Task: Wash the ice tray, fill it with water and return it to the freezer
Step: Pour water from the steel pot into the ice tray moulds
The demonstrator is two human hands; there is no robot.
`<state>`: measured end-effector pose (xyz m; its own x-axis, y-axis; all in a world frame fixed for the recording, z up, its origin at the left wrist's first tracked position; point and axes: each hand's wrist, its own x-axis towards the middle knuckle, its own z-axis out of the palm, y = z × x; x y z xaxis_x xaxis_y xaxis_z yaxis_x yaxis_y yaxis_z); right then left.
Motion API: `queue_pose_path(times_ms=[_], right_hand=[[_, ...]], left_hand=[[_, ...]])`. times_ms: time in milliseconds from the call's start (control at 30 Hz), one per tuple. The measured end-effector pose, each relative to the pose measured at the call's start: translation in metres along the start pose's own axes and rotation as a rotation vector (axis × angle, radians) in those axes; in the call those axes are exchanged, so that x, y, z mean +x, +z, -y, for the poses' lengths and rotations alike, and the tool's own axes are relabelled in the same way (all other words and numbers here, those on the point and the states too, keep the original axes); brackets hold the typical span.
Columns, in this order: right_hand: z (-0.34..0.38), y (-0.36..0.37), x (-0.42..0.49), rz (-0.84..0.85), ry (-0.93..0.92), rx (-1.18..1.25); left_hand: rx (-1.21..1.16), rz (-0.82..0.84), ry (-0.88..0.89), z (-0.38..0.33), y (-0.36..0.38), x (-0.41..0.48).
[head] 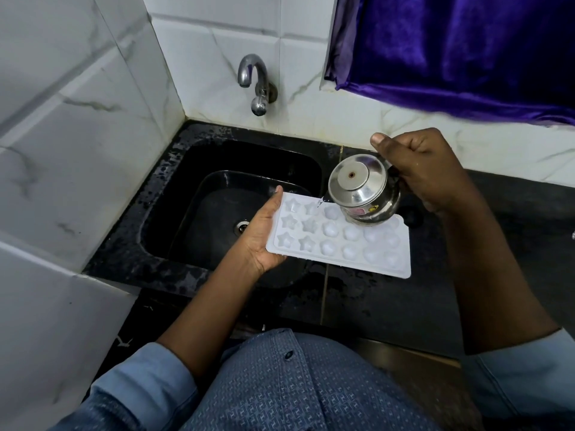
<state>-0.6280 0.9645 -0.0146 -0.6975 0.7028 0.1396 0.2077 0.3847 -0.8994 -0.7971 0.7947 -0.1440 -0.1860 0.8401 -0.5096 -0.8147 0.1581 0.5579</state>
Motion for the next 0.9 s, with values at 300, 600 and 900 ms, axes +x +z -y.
queue_pose_path(times_ms=[300,600,900], right_hand=[[-0.005,0.000,-0.007,-0.062,0.136,0.172],[-0.007,-0.022,-0.017,-0.084,0.071,-0.034],[-0.004,-0.021,-0.017,-0.039,0.061,-0.147]], left_hand=[[-0.012,-0.015,0.013,-0.002,-0.002,-0.002],[-0.049,-0.007,0.005,-0.001,-0.012,0.002],[-0.067,0.020,-0.003,-0.001,-0.013,0.008]])
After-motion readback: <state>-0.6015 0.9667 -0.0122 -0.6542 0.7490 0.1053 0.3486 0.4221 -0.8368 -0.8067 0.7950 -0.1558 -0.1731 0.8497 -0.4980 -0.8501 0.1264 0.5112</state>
